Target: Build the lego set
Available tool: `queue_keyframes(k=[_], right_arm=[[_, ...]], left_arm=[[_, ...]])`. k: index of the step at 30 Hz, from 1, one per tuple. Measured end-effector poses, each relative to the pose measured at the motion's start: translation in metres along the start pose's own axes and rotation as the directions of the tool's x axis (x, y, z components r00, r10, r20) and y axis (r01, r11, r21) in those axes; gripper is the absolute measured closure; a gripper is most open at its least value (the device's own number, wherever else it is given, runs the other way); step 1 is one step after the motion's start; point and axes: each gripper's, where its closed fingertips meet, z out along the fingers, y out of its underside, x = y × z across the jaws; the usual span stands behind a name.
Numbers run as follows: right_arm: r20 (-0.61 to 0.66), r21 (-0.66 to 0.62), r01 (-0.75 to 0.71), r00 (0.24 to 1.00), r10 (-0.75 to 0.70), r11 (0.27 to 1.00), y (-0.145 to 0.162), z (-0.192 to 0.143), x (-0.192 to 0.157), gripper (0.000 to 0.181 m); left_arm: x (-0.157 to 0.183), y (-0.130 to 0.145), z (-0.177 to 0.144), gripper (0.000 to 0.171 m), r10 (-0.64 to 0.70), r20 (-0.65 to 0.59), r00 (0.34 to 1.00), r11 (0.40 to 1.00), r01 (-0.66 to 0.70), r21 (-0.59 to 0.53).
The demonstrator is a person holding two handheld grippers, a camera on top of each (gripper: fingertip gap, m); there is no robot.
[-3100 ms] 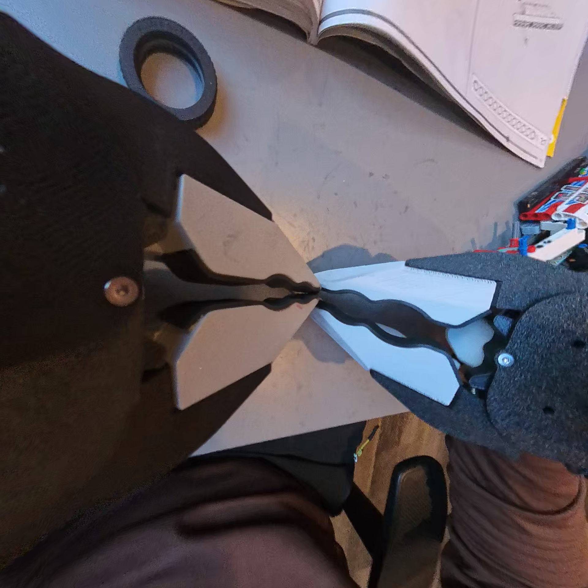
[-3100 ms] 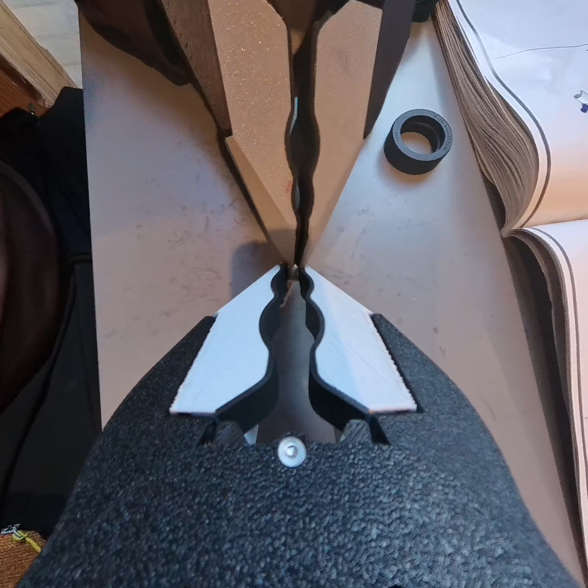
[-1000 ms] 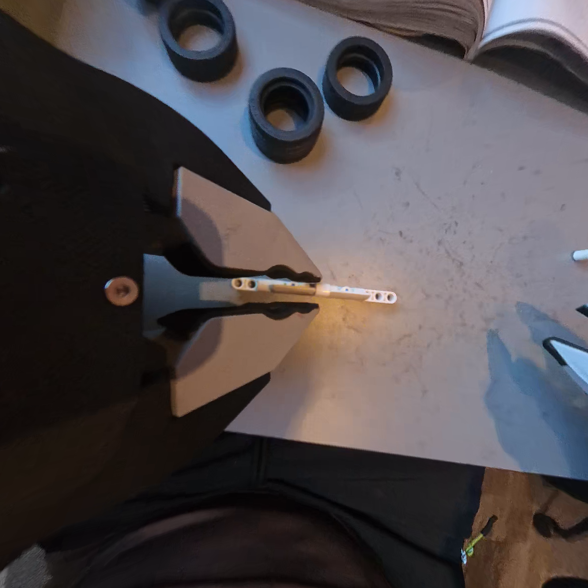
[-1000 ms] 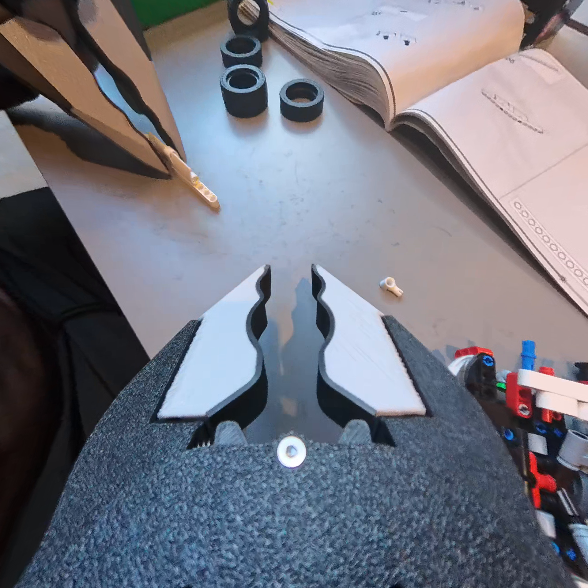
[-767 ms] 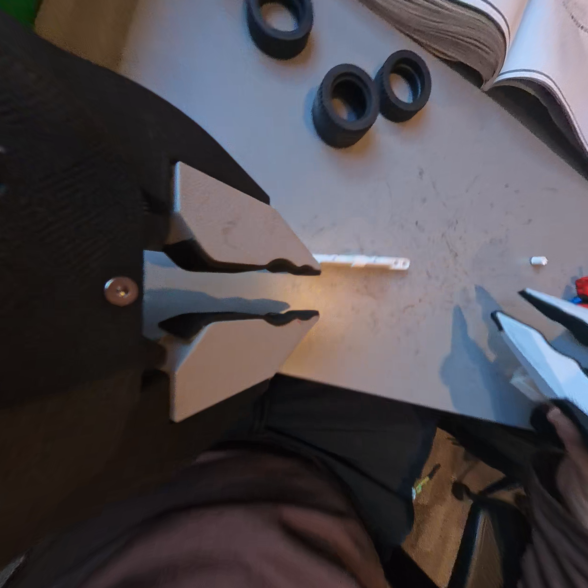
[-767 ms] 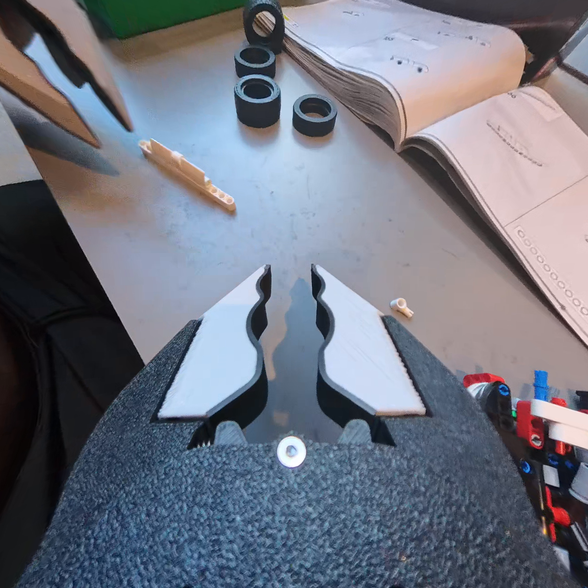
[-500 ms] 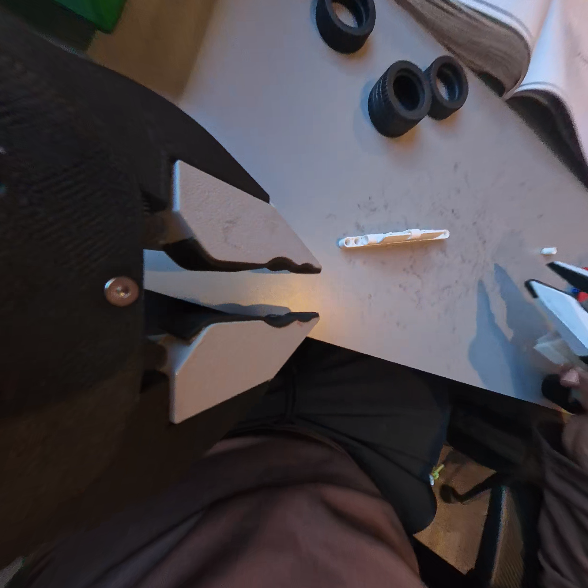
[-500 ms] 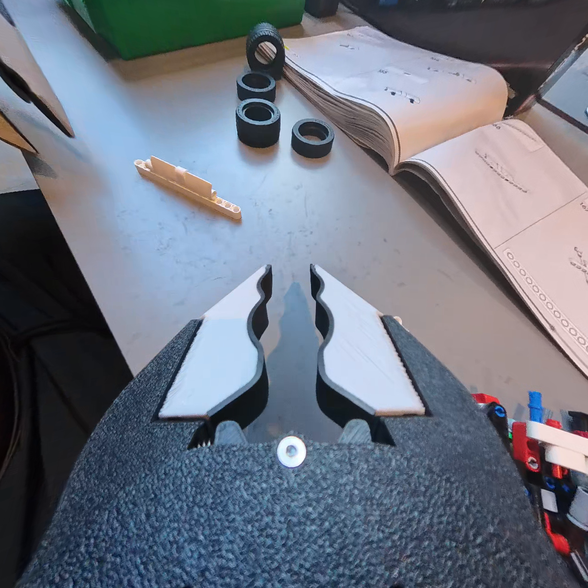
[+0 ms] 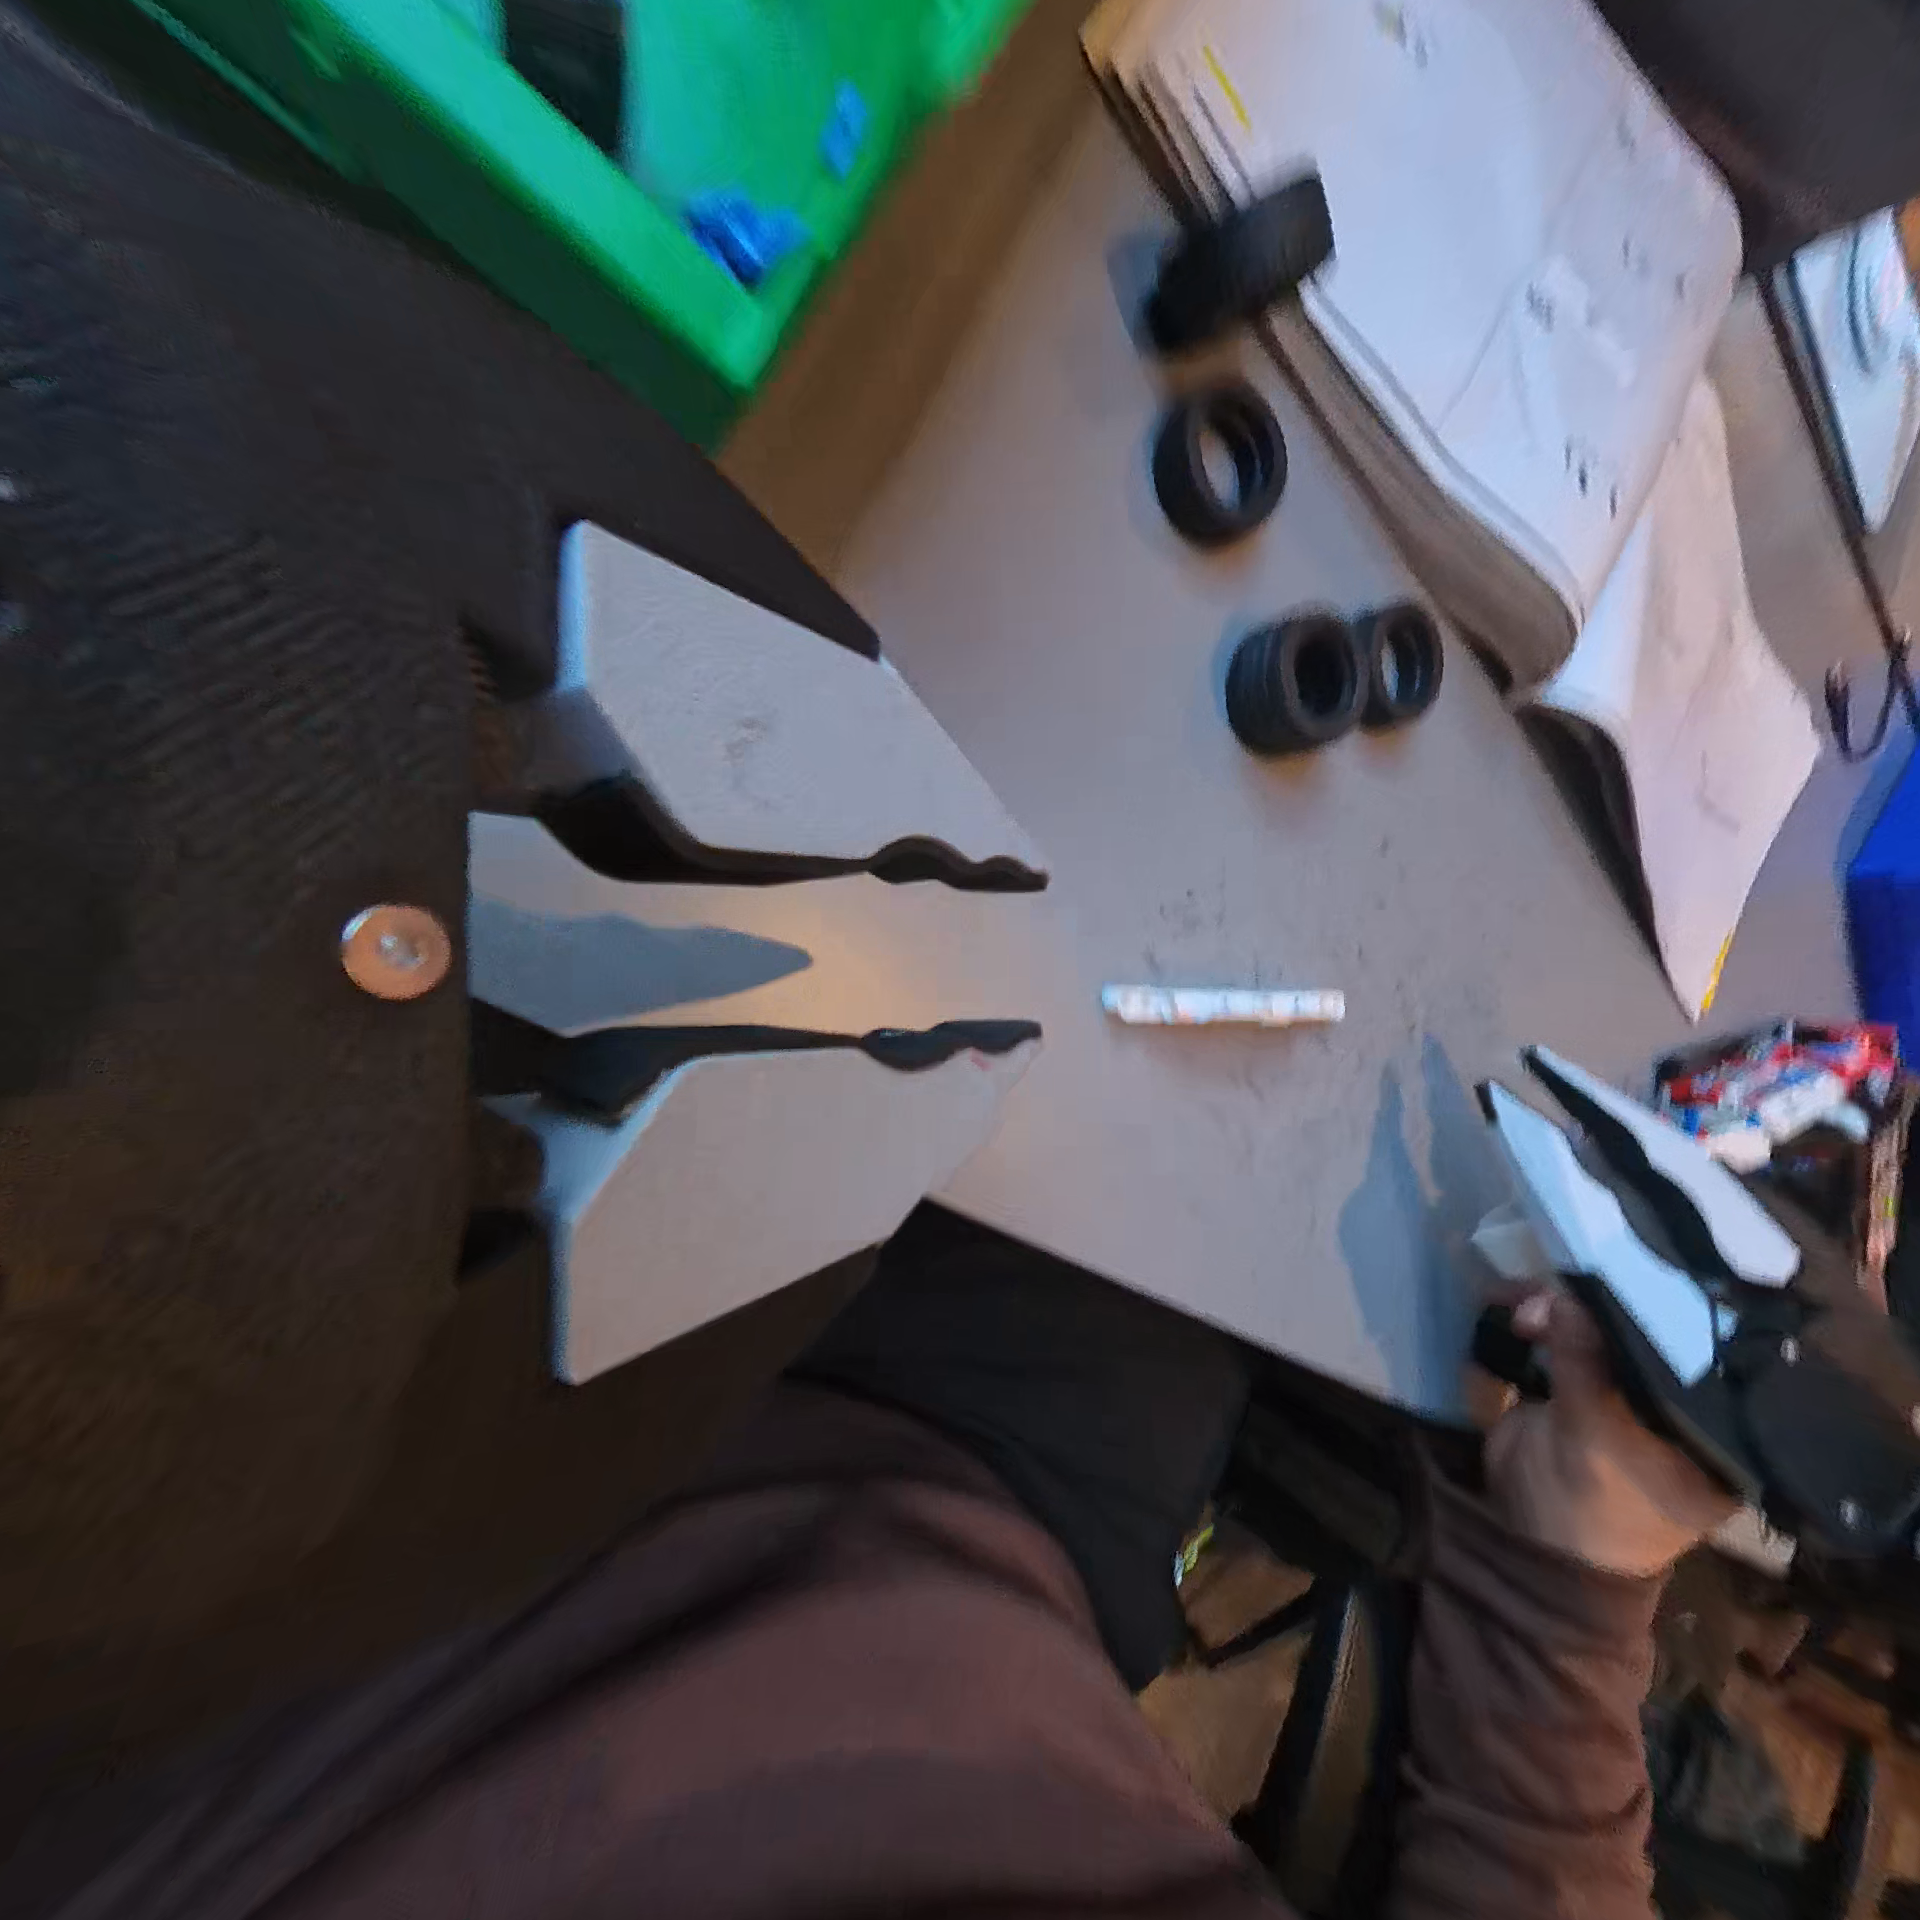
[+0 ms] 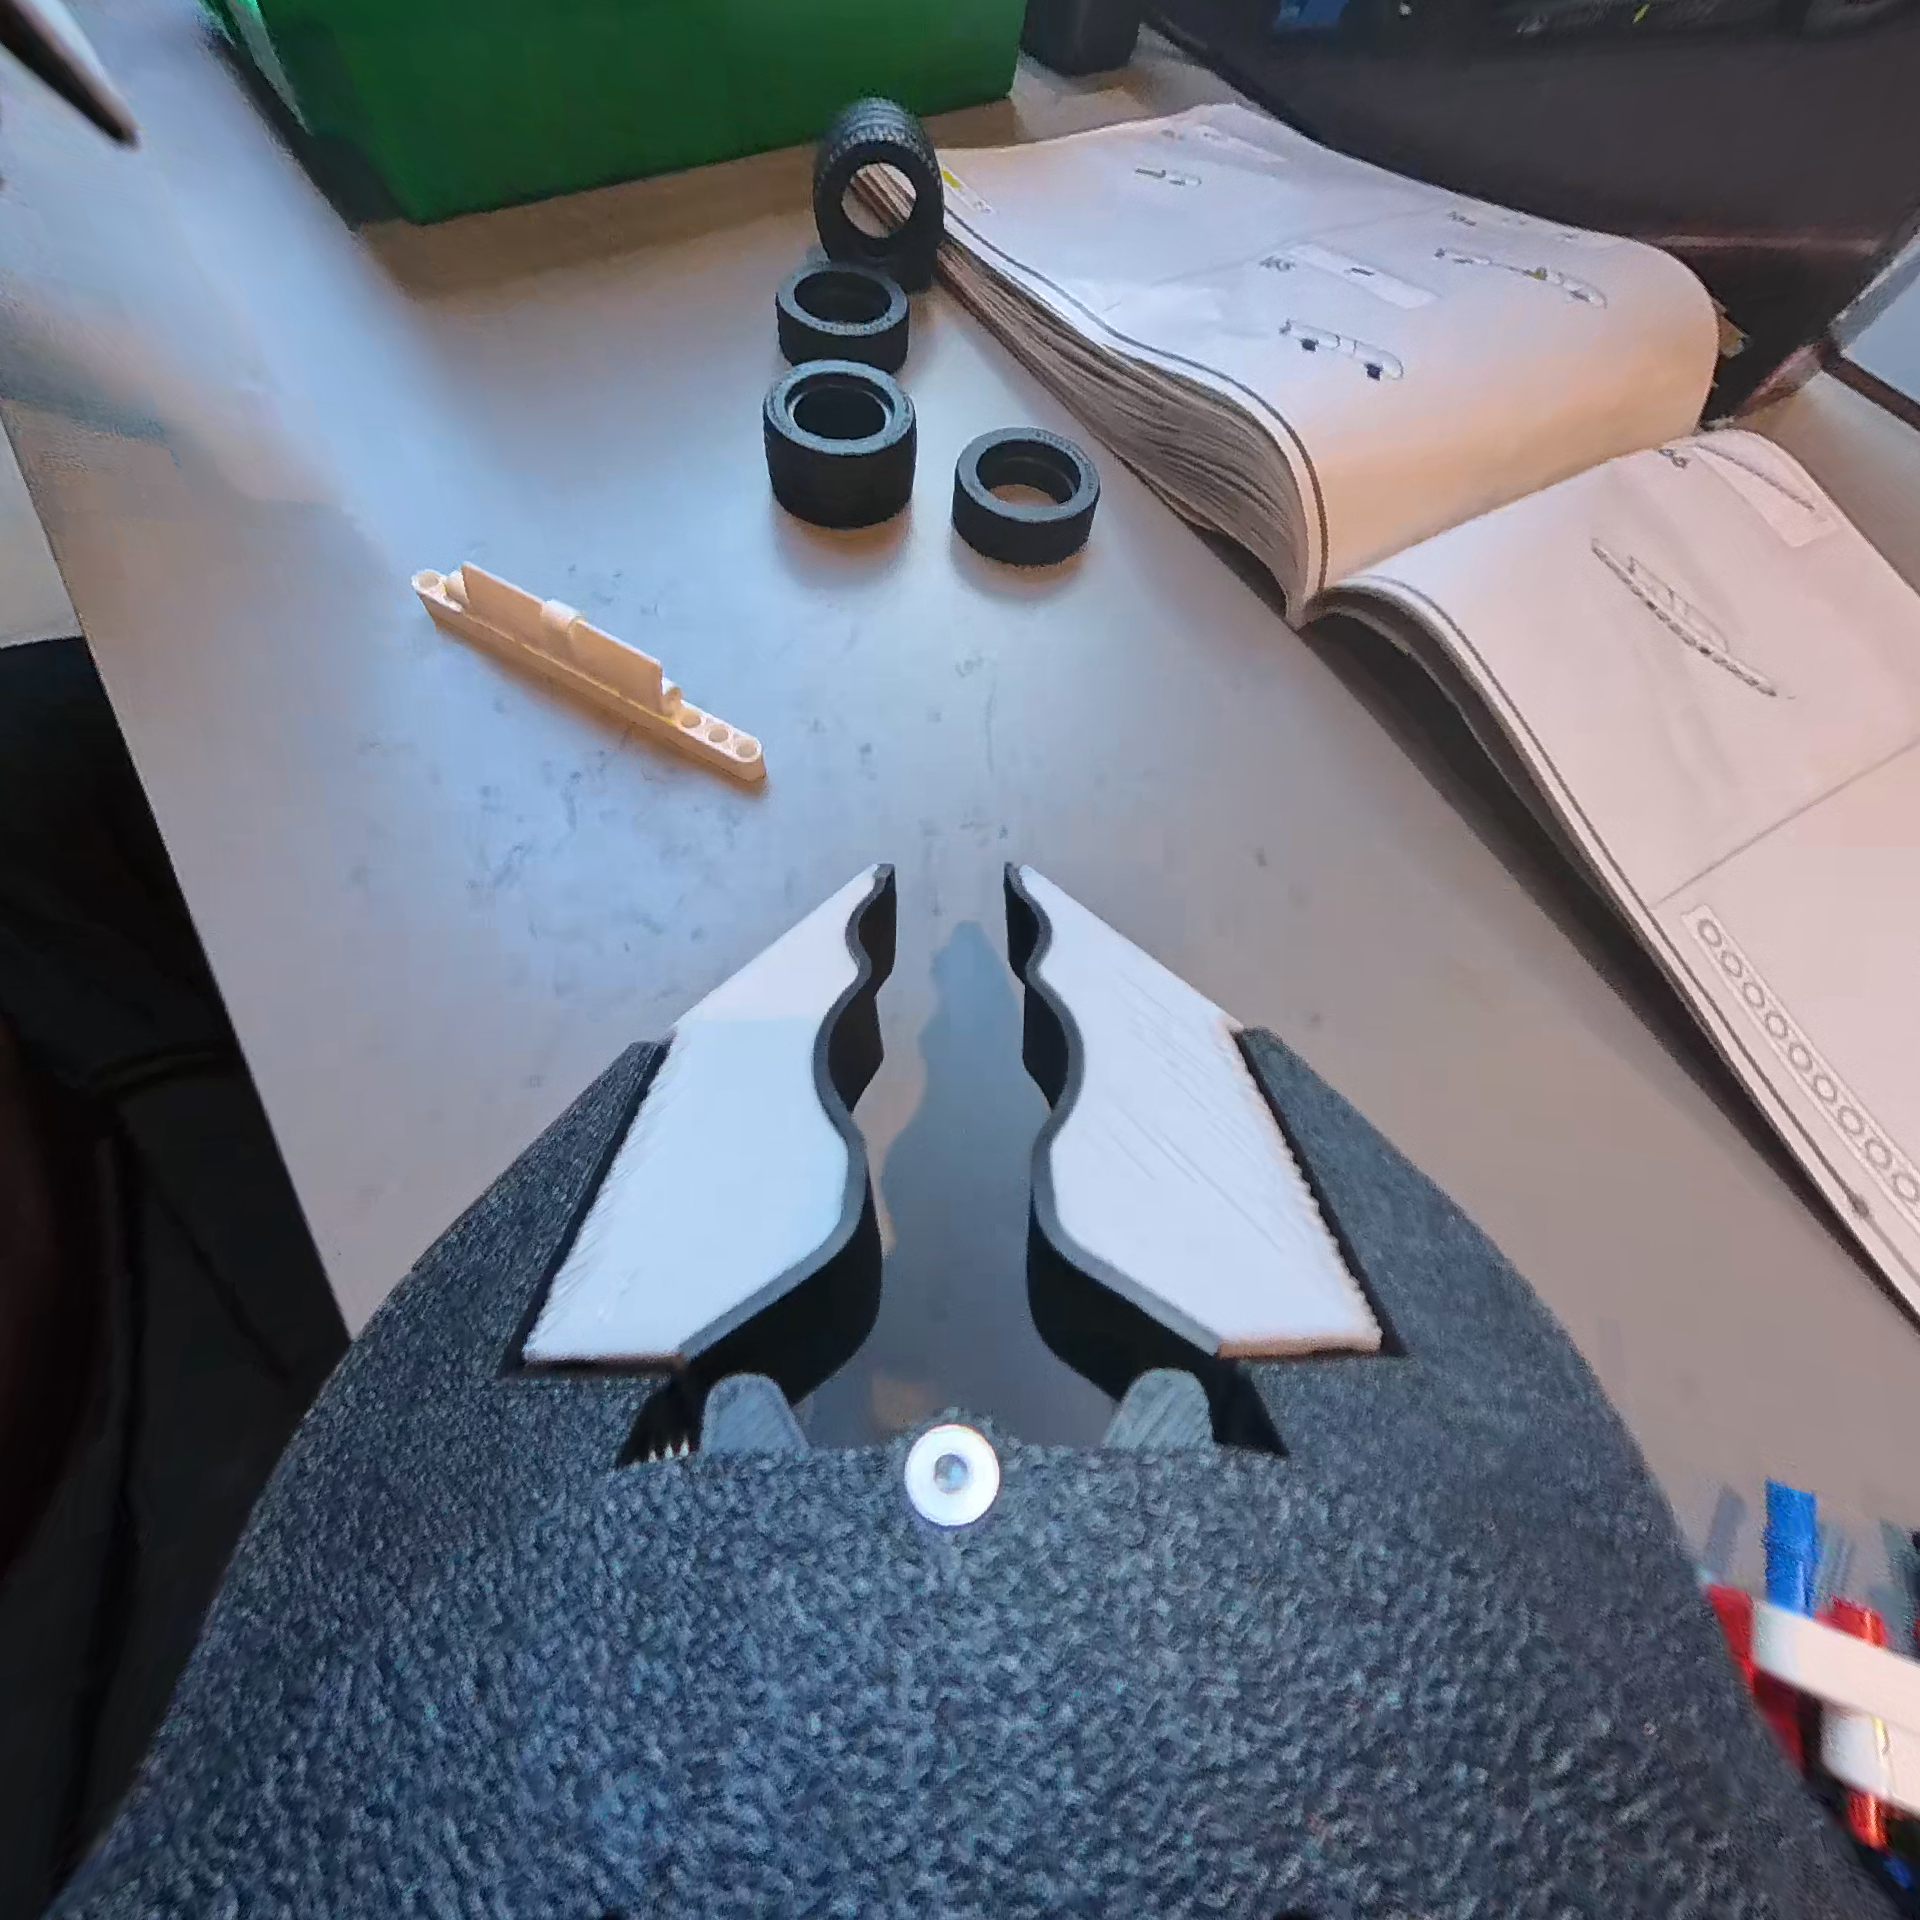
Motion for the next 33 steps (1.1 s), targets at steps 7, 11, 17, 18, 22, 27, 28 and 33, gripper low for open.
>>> queue_keyframes(k=[7, 11, 17, 18, 22, 27, 28, 33], right_arm=[[0.051, 0.031, 0.077, 0.996, -0.078, 0.997, -0.015, 0.018, -0.005, 0.162], [0.074, 0.036, 0.111, 0.991, -0.114, 0.993, -0.019, 0.024, -0.008, 0.162], [0.062, 0.062, 0.106, 0.992, -0.11, 0.992, -0.023, 0.022, -0.007, 0.162], [0.061, 0.066, 0.106, 0.992, -0.11, 0.992, -0.023, 0.021, -0.008, 0.162], [0.056, 0.078, 0.119, 0.991, -0.124, 0.99, -0.023, 0.018, -0.012, 0.162], [0.07, 0.087, 0.117, 0.99, -0.123, 0.989, -0.021, 0.011, -0.019, 0.162], [0.073, 0.088, 0.116, 0.99, -0.122, 0.989, -0.021, 0.009, -0.02, 0.162], [0.086, 0.106, 0.107, 0.99, -0.116, 0.989, -0.02, 0.002, -0.025, 0.163]], left_arm=[[-0.114, 0.011, -0.068, 0.155, -0.153, 0.392, 0.907, 0.977, 0.197, -0.077], [-0.17, 0.0, -0.08, 0.153, -0.173, 0.432, 0.885, 0.958, 0.254, -0.135], [-0.274, 0.004, -0.097, 0.151, -0.164, 0.592, 0.789, 0.858, 0.41, -0.31], [-0.287, 0.007, -0.098, 0.151, -0.139, 0.61, 0.78, 0.827, 0.43, -0.361], [-0.319, 0.038, -0.097, 0.156, 0.095, 0.607, 0.789, 0.63, 0.425, -0.65], [-0.33, 0.078, -0.103, 0.153, 0.18, 0.51, 0.841, 0.334, 0.435, -0.836], [-0.328, 0.084, -0.103, 0.149, 0.138, 0.522, 0.842, 0.297, 0.467, -0.833], [-0.338, 0.1, -0.108, 0.168, 0.143, 0.567, 0.811, 0.225, 0.531, -0.817]])
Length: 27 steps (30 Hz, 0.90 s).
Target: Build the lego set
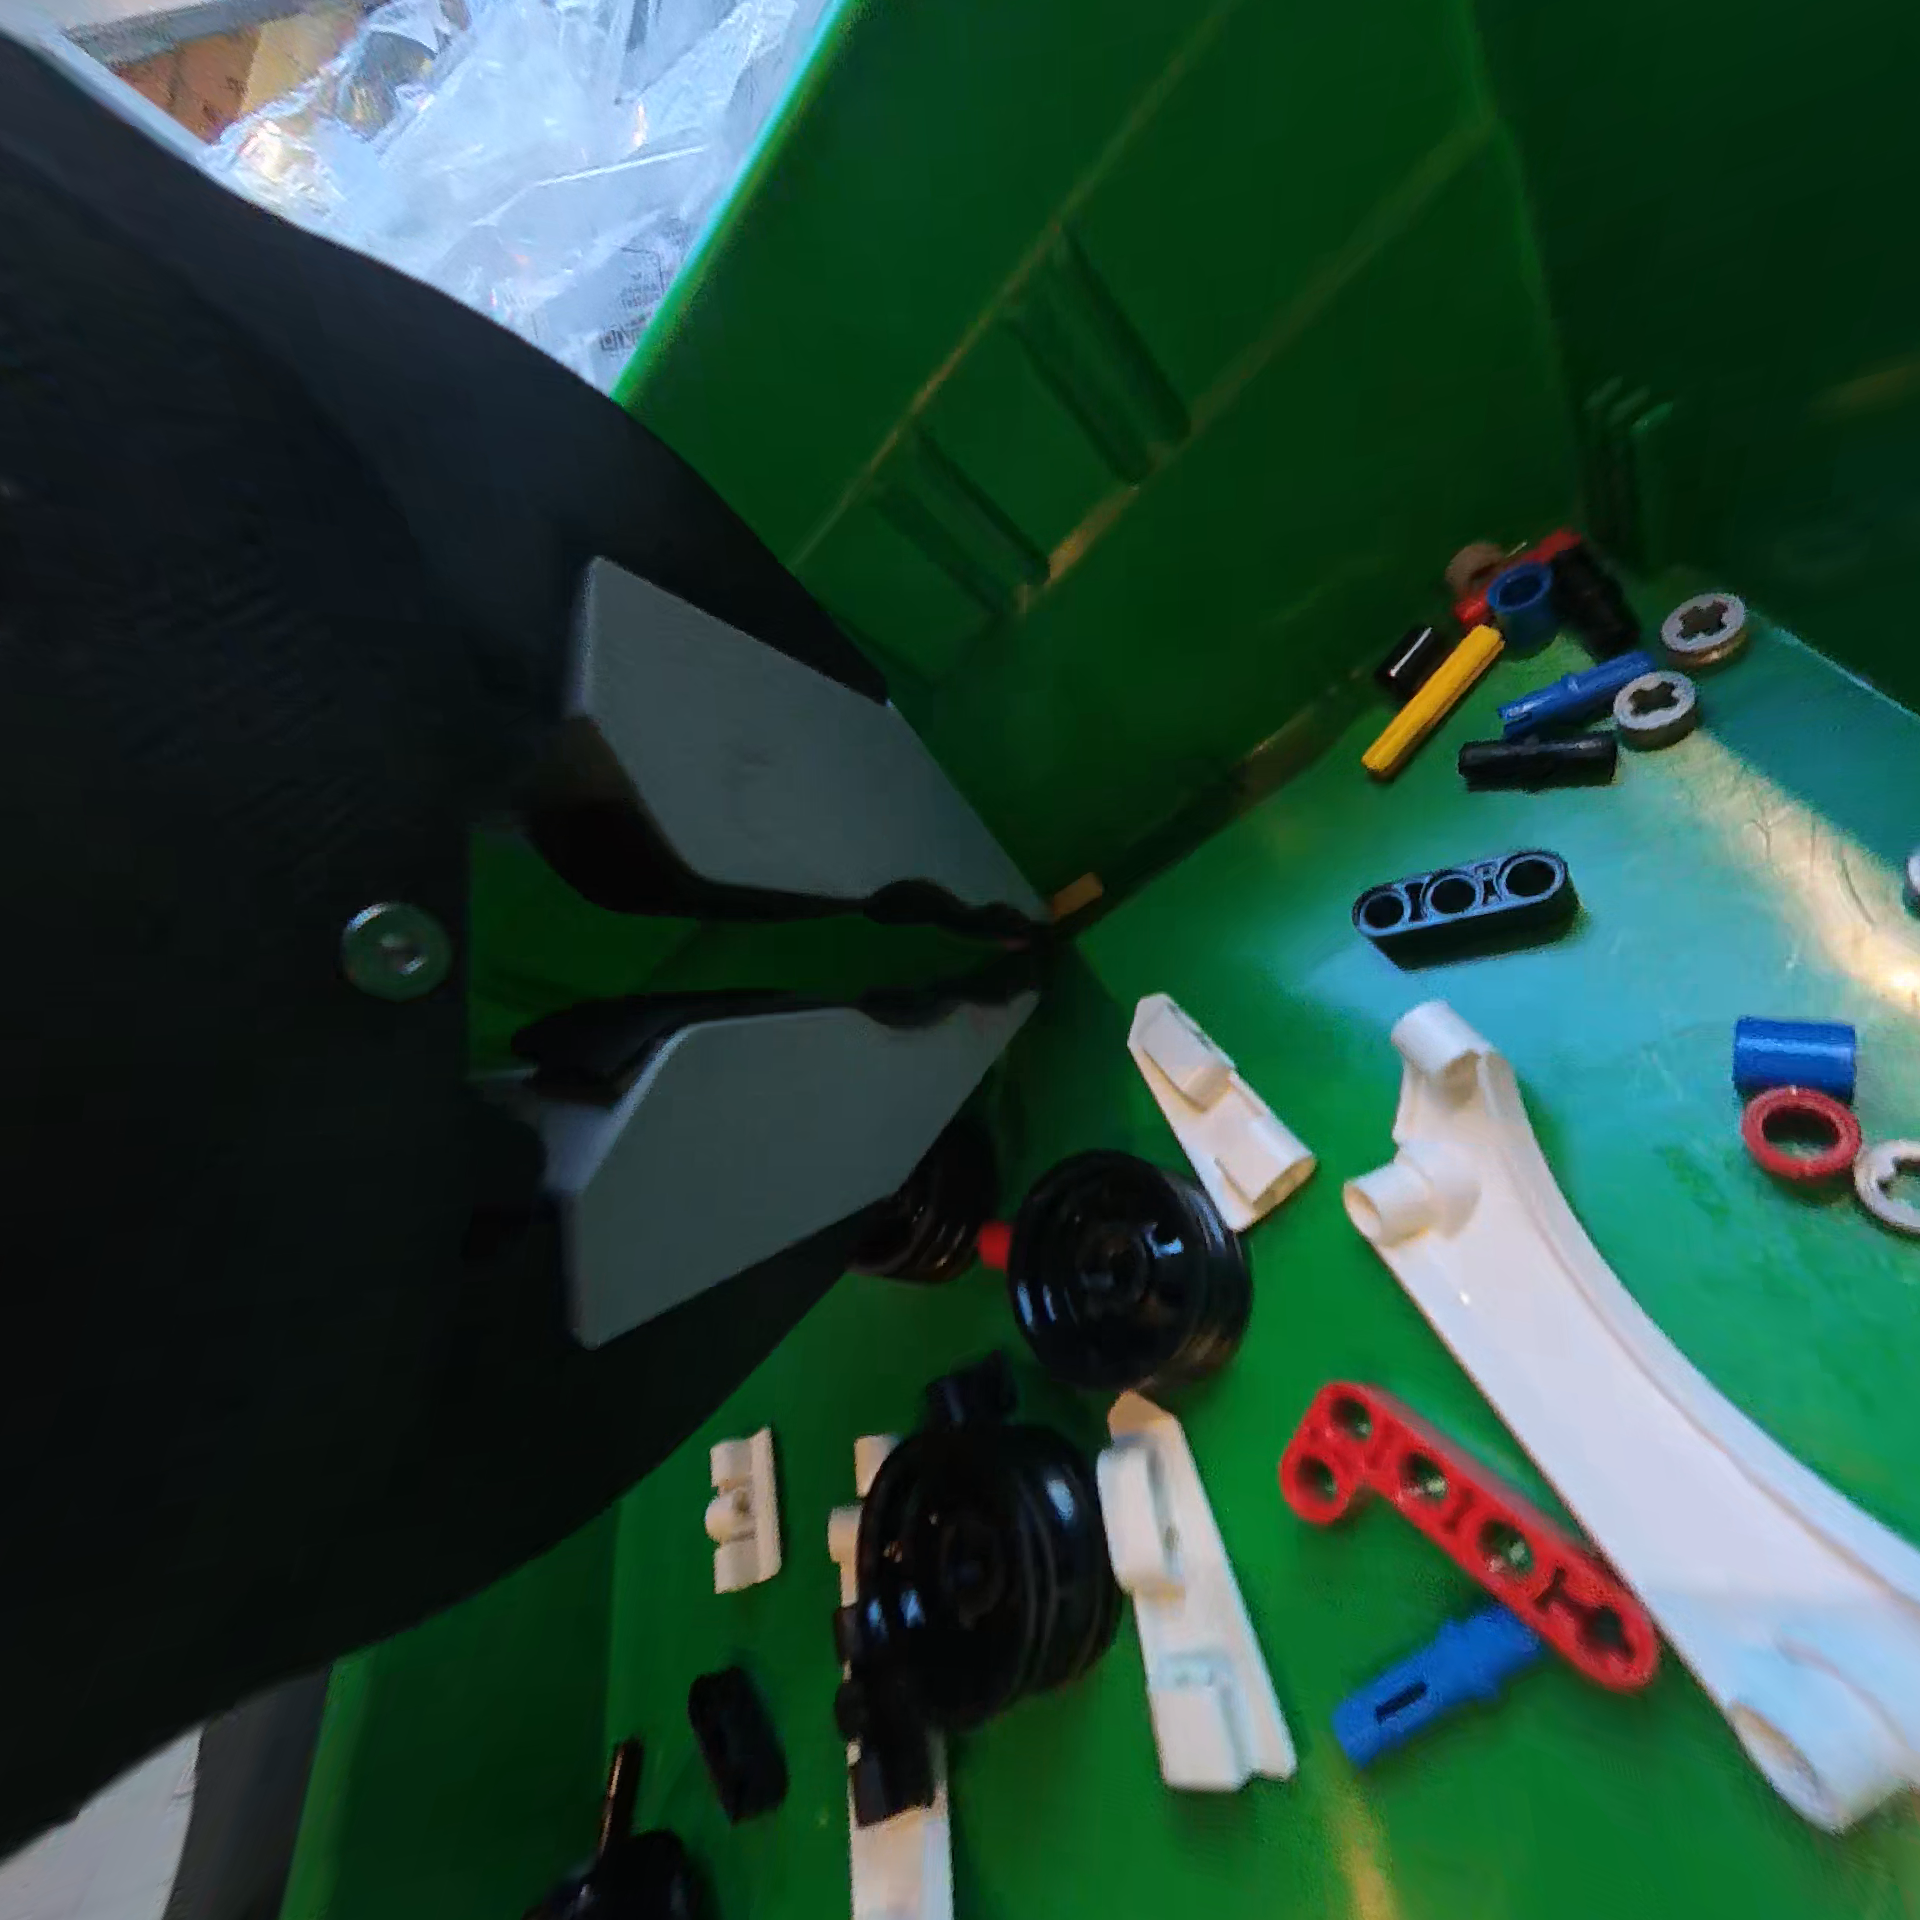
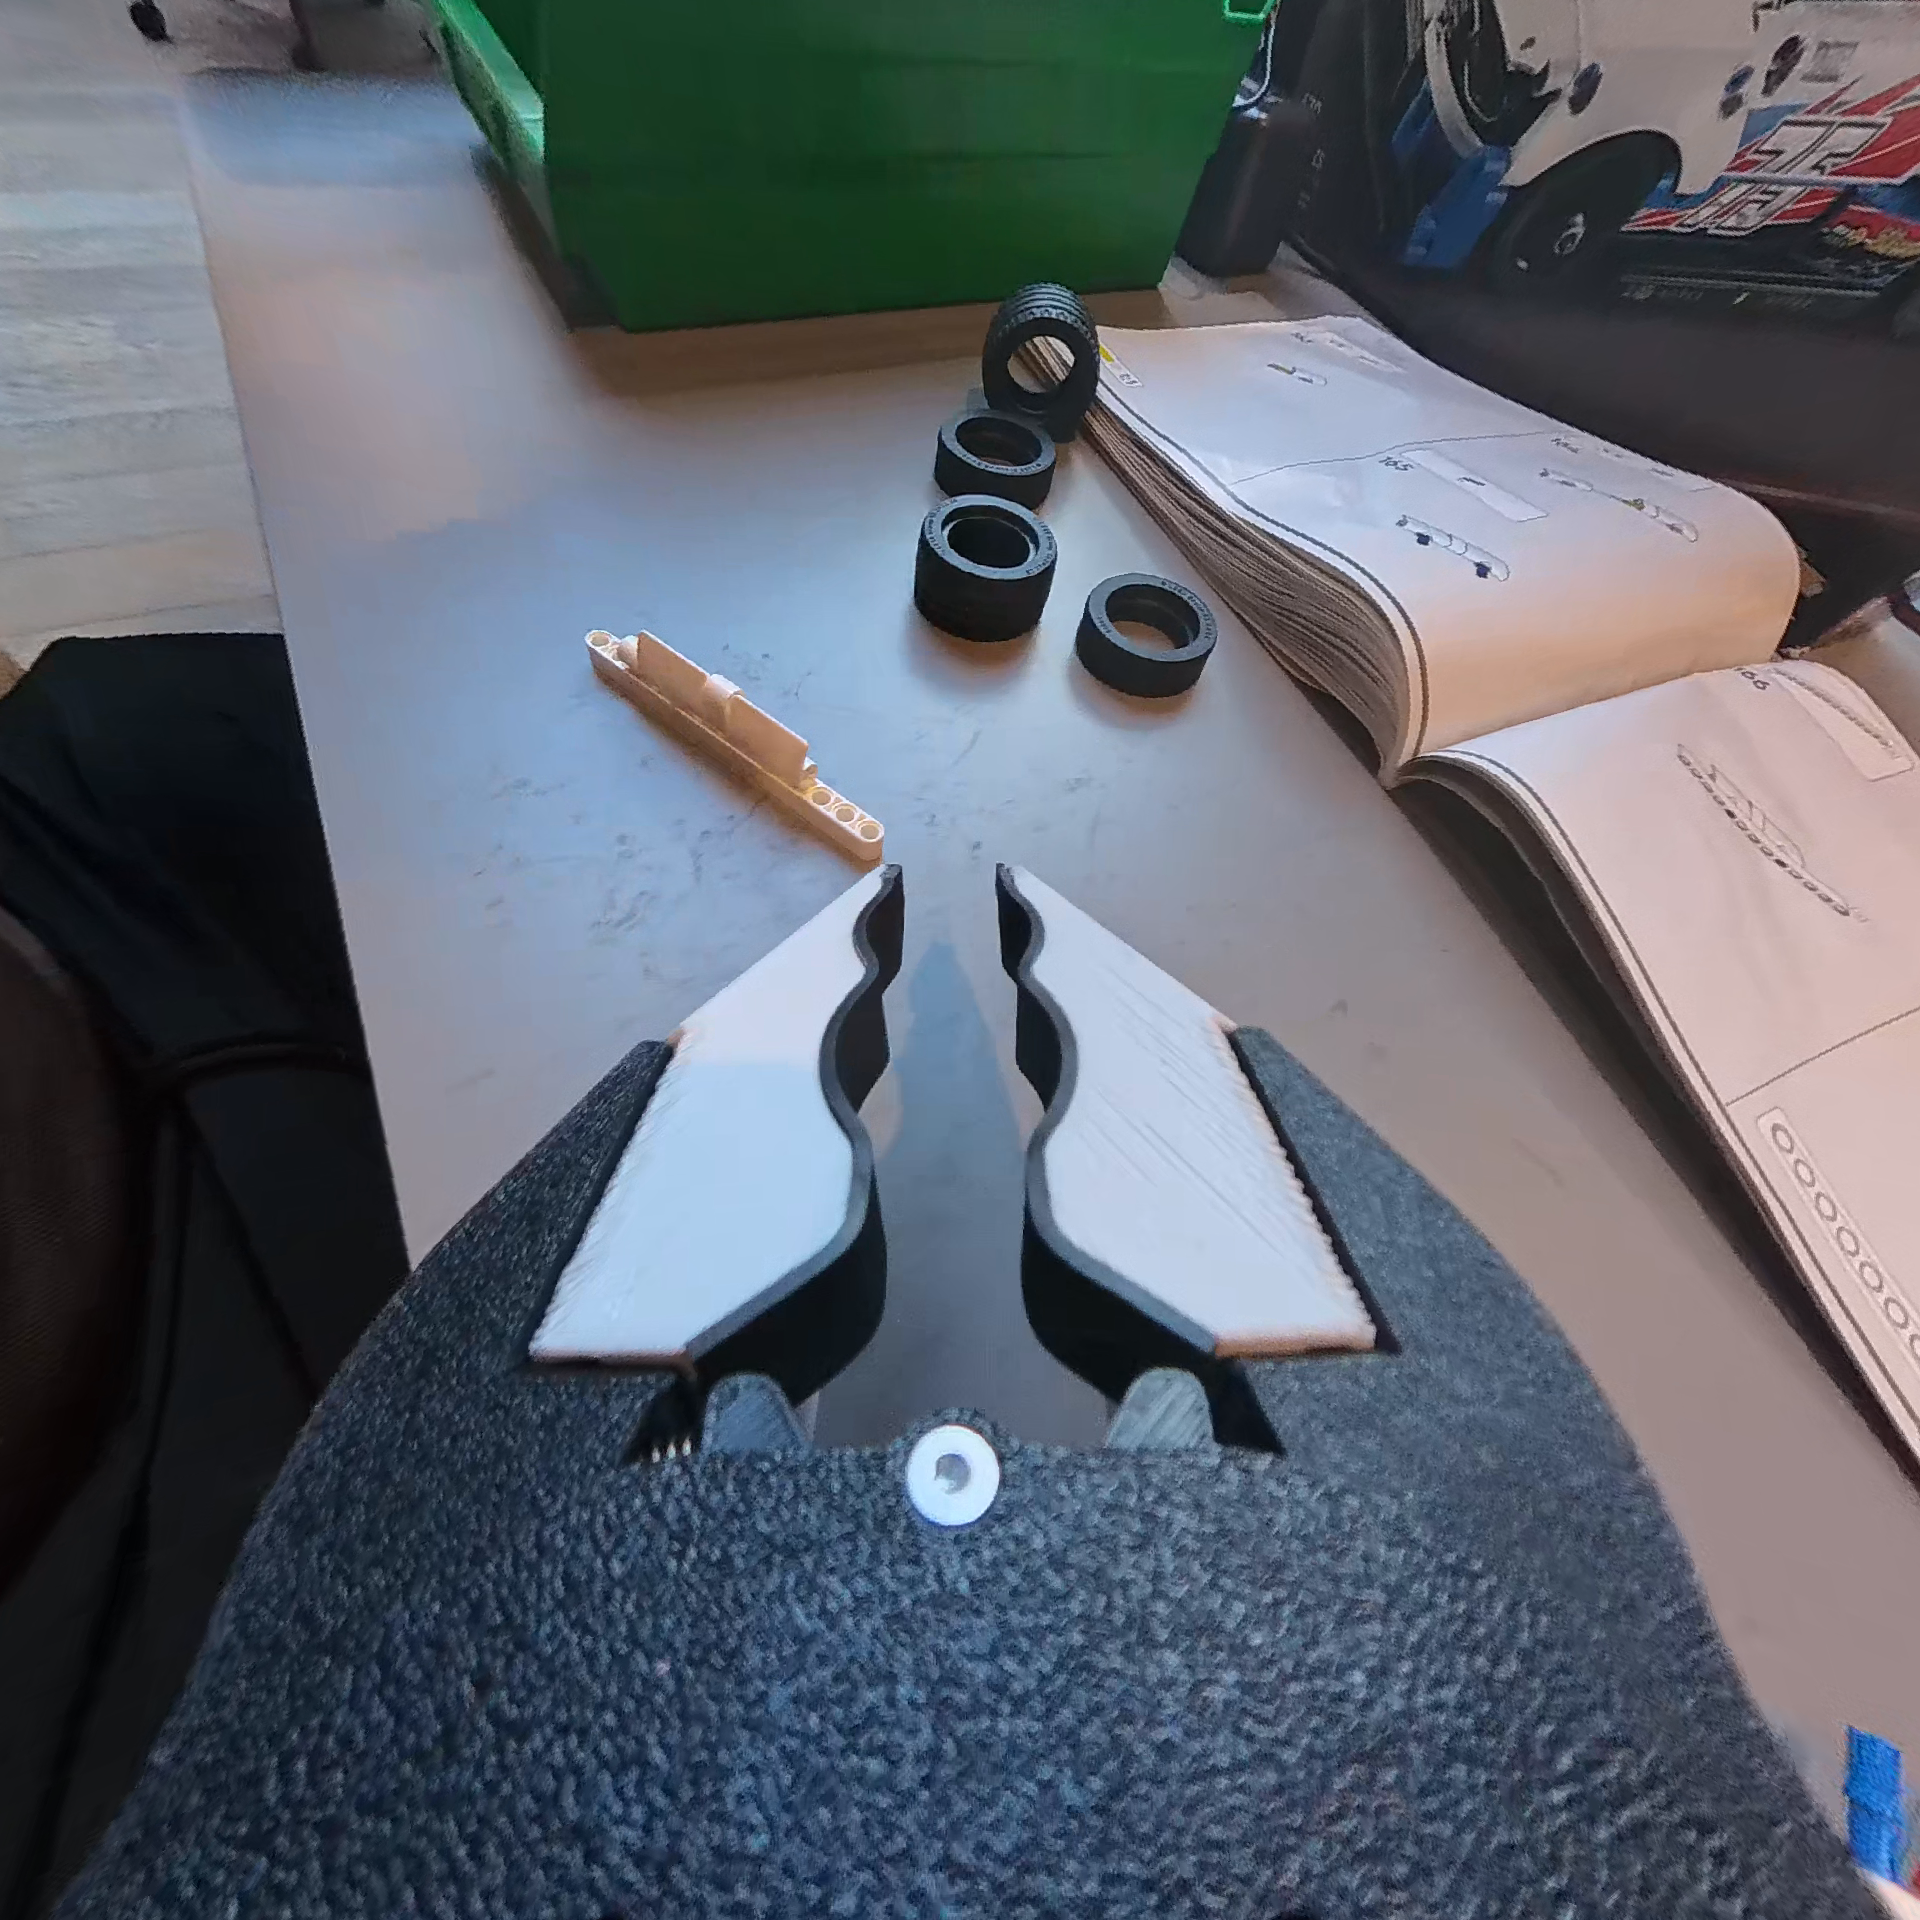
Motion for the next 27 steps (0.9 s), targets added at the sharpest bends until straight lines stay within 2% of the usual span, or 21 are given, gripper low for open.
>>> queue_keyframes(k=[4, 8, 9, 12, 13, 15, 18, 24, 27], right_arm=[[0.01, 0.01, -0.003, 1.0, 0.003, 1.0, 0.0, -0.004, -0.003, 0.164], [0.018, 0.016, -0.005, 1.0, 0.004, 1.0, -0.001, -0.006, -0.005, 0.165], [0.02, 0.017, -0.004, 1.0, 0.004, 1.0, -0.001, -0.006, -0.006, 0.166], [0.021, 0.015, -0.001, 1.0, 0.001, 1.0, -0.001, -0.006, -0.007, 0.167], [0.022, 0.012, 0.0, 1.0, 0.0, 1.0, 0.0, -0.005, -0.007, 0.167], [0.024, 0.006, 0.002, 1.0, -0.002, 1.0, 0.001, -0.005, -0.007, 0.167], [0.021, 0.008, 0.005, 1.0, -0.006, 1.0, 0.0, -0.005, -0.008, 0.168], [0.027, 0.014, -0.001, 1.0, 0.001, 1.0, 0.0, -0.007, -0.008, 0.168], [0.032, 0.017, -0.001, 0.999, 0.0, 1.0, 0.0, -0.007, -0.009, 0.168]], left_arm=[[0.001, 0.0, 0.002, 0.171, -0.032, -0.04, 0.999, 0.999, 0.031, -0.025], [0.016, -0.008, -0.008, 0.17, -0.067, -0.194, 0.979, 0.997, 0.073, 0.027], [0.012, -0.01, -0.01, 0.168, -0.071, -0.17, 0.983, 0.995, 0.081, 0.051], [-0.008, -0.009, -0.008, 0.159, -0.049, 0.002, 0.999, 0.997, 0.049, 0.063], [-0.005, -0.009, -0.005, 0.153, -0.029, 0.007, 1.0, 0.998, 0.029, 0.052], [-0.008, -0.007, 0.0, 0.16, -0.005, 0.06, 0.998, 1.0, 0.004, 0.012], [-0.009, -0.008, 0.002, 0.166, -0.001, 0.072, 0.997, 0.999, 0.004, -0.041], [-0.008, -0.007, 0.001, 0.165, -0.046, 0.0, 0.999, 0.996, 0.046, -0.081], [0.005, -0.01, -0.003, 0.164, -0.08, -0.138, 0.987, 0.996, 0.074, -0.041]])
